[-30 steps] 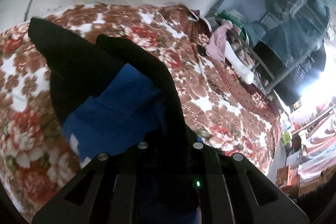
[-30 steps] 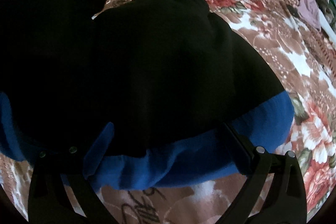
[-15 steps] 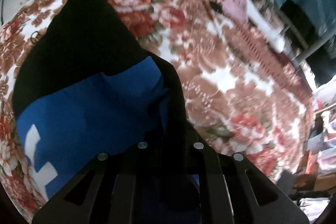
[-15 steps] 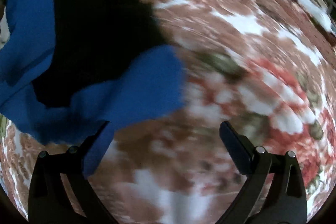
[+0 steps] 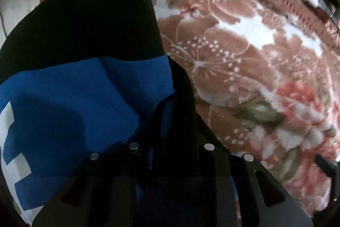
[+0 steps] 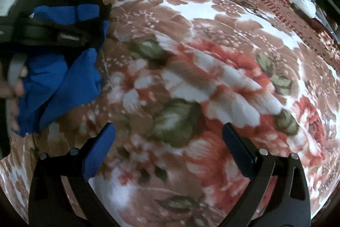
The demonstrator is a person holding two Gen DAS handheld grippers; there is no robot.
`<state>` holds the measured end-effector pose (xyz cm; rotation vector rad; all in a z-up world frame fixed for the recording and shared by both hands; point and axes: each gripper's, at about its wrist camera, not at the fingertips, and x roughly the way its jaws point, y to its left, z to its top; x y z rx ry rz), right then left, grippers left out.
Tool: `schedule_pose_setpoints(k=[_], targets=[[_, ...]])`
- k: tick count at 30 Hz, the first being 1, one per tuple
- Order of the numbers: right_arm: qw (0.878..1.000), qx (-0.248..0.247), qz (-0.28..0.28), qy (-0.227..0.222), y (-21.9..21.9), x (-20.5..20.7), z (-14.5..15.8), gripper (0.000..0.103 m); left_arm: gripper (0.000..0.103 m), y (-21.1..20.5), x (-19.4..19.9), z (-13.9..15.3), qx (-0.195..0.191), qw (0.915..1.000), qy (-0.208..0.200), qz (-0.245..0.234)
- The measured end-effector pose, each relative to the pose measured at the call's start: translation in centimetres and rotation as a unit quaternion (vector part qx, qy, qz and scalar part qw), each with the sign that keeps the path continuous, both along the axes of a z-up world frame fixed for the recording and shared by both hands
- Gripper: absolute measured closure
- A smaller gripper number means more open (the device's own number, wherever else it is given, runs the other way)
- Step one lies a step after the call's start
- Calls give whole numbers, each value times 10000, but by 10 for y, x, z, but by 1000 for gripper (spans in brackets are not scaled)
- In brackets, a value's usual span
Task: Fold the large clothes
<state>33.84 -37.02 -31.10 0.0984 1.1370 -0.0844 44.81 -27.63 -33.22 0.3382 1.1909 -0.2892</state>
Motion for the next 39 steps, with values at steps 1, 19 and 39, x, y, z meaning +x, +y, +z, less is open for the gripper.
schedule_pose_setpoints(k=[1,19,39], targets=[[10000,7,-9,19,-2,-3,1,5,79,-2,0,1,79,10000,-21,-18],[9989,-145,156,-429,18,3,77,5,10,52,-34,109,-1571,9870,-53,327],[9788,288,1914,-677,176,128,99,5,5,221,9,145,-893,9874,-941,903]])
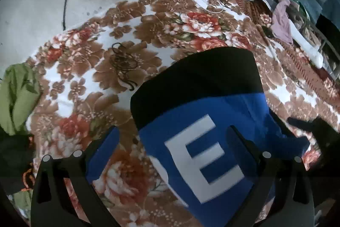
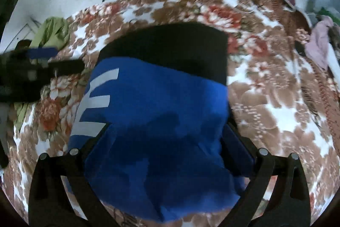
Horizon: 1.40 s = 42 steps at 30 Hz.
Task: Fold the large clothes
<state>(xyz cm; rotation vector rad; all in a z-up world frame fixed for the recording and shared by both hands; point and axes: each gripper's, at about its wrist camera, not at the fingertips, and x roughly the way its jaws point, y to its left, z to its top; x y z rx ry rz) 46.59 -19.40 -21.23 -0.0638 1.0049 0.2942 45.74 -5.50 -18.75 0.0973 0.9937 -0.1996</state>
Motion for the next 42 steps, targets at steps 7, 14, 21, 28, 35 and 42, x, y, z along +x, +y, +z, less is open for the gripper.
schedule_pose_setpoints(k=[7,14,21,28,35,42], targets=[[9979,421,467,167,-17,-2,-36,5,5,-15,40,-30,-512,9976,396,-243],[9931,1043,426,339,-49,-6,-55,5,5,-36,76,-70,-488,9947,751,-497],[9917,1045,668,351,-76,-23,-77,5,4,-31,81,-91,-136,9958,668,-609],[9906,1084,502,670,-102,-32,-93,5,4,-22,82,-90,-55,9960,643,-623],[9944,934,336,361,-110,-45,-52,5,5,-13,59,-41,140,9983,126,-558],[9899,1315,495,-191,-76,-19,-13,5,5,-21,27,-33,-491,9954,337,-749]])
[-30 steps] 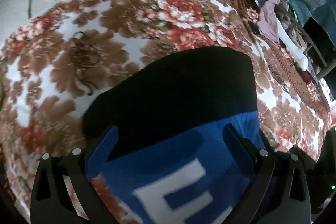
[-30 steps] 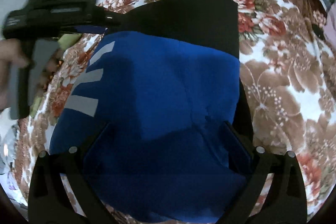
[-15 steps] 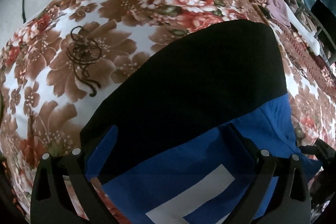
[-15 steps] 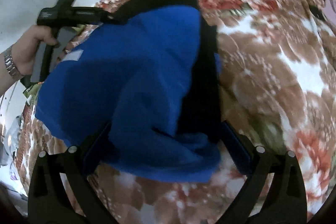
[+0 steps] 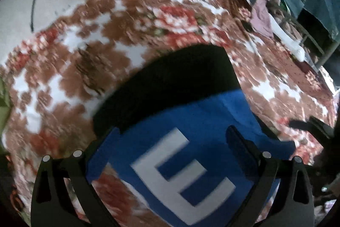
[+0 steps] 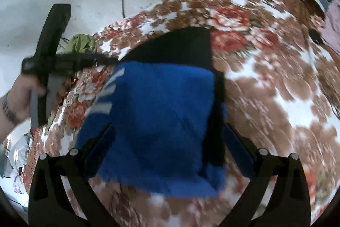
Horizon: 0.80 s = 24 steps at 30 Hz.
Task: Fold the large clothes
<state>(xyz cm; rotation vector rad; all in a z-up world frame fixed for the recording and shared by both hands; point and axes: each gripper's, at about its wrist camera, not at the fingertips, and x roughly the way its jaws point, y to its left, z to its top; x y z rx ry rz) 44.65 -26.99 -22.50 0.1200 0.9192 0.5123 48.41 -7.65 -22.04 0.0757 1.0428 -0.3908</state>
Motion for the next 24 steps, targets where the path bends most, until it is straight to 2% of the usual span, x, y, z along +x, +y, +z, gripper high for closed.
schedule_pose_setpoints(k=[3,5,9,13,16,18,21,22,24], targets=[[9986,-103,129,496,16,22,-36,5,5,-7,0,-38,408,9985,371,9],[9969,-253,184,728,17,23,-59,5,4,-1,2,-50,340,9983,456,88],[9971,-116,259,707,-6,9,-68,5,4,26,1,-54,139,9982,428,395],[9960,-296,288,787,-21,-5,-65,5,4,55,-8,-54,-310,9948,646,720],[9942,86,210,1047,-40,-8,-60,5,5,69,-18,-48,-802,9899,769,883],[9913,401,131,1245,-52,-5,-55,5,5,81,-29,-44,-1410,9816,917,907],[9876,662,90,1420,-61,8,-51,5,5,90,-42,-52,-2232,9611,1330,936],[9875,681,94,1421,-61,12,-50,5,5,91,-47,-56,-2409,9552,1436,949],[9867,748,173,1432,-61,25,-47,5,5,89,-54,-64,-2502,9505,1558,986]])
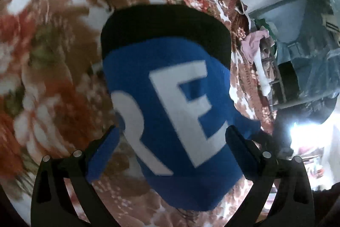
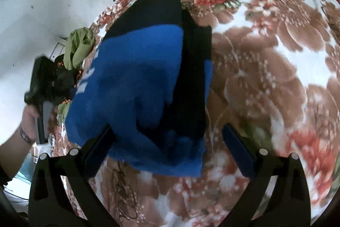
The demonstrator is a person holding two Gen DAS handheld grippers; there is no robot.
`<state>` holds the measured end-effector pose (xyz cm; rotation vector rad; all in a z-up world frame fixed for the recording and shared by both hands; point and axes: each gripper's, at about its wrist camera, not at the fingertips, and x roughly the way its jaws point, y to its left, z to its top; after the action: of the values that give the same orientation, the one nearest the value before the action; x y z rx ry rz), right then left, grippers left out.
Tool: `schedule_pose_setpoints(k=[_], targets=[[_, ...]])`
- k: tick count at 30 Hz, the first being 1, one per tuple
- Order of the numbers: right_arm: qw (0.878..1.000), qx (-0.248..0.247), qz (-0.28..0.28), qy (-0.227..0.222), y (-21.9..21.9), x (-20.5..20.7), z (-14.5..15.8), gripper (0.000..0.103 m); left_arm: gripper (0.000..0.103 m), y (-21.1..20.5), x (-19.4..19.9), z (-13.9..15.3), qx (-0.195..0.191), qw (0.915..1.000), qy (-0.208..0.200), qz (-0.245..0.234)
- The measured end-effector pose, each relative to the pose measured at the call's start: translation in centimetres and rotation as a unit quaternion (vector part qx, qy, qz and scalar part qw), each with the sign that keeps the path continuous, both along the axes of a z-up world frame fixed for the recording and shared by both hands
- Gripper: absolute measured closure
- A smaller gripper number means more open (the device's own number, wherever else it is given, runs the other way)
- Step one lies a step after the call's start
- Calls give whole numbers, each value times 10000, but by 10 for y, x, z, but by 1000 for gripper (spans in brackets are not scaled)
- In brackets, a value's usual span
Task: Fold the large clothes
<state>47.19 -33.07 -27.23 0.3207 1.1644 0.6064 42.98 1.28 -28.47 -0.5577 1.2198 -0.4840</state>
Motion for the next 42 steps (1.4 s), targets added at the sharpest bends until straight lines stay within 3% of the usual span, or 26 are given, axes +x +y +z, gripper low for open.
schedule_pose_setpoints(k=[3,5,9,13,17,19,25,28,34,36,38,42], targets=[[9988,279,157,381,4,23,-12,4,5,-3,-6,-16,-22,9998,178,32],[9975,492,118,495,3,34,-11,5,5,-3,-8,-21,-237,9993,231,158],[9934,1045,309,366,4,40,22,5,5,-4,-6,-15,-338,9990,112,258],[9954,864,275,302,5,48,41,5,5,-12,-1,-6,-132,9999,-43,64],[9960,127,-88,877,18,84,-2,5,5,-20,4,-7,229,9995,-123,-161],[9916,-84,-163,1278,22,93,-29,5,5,-21,6,-10,148,9998,-94,-124],[9820,379,-259,1830,30,93,-75,4,4,-11,15,-38,-451,9984,328,-7],[9830,382,-247,1777,32,91,-77,4,4,-10,18,-49,-544,9975,441,-4],[9871,173,-37,1591,44,82,-81,4,4,-28,25,-60,-130,9987,465,-146],[9881,144,44,1533,48,81,-79,10,4,-35,27,-66,51,9987,471,-166],[9899,188,164,1398,54,79,-72,29,4,-41,28,-68,243,9986,432,-162],[9913,154,231,1284,59,75,-74,33,4,-61,31,-64,818,9962,182,-226]])
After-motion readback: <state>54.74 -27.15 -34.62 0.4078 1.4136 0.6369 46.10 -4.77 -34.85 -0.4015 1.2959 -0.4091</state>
